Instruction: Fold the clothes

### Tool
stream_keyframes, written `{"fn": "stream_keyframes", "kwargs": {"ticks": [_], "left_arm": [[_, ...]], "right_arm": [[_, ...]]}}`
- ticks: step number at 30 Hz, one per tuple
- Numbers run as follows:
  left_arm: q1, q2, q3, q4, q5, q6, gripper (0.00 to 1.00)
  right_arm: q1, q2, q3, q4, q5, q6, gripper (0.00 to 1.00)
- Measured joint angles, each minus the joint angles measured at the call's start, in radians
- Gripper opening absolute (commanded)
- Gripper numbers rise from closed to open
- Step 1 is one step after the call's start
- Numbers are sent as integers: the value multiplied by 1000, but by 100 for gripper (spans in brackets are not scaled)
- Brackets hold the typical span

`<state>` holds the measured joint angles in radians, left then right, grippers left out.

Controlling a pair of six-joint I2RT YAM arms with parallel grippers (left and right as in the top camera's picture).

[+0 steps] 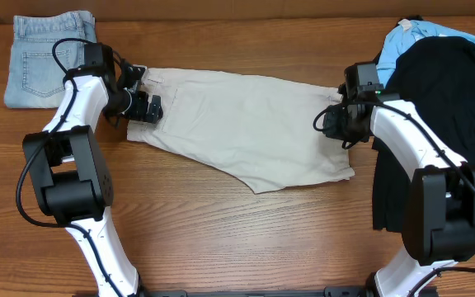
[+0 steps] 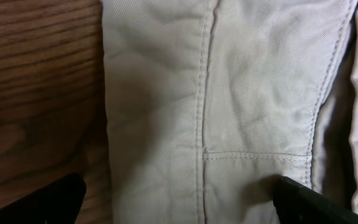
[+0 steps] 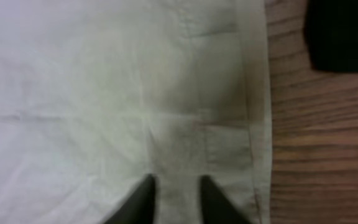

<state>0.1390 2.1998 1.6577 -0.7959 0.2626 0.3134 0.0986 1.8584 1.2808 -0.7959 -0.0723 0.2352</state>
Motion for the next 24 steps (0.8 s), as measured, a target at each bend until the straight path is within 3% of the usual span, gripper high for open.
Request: {"fn": "stream_keyframes", "kwargs": {"ticks": [3, 16, 24], "left_arm": [[0, 0, 0, 0, 0, 0, 100], [0, 0, 0, 8, 6, 0, 100], [-1, 0, 0, 9, 90, 0, 100]], "right_arm": [[0, 0, -24, 32, 2, 0, 4], [0, 0, -71, 85, 1, 0, 4], [0, 0, -71, 85, 2, 0, 4]]}}
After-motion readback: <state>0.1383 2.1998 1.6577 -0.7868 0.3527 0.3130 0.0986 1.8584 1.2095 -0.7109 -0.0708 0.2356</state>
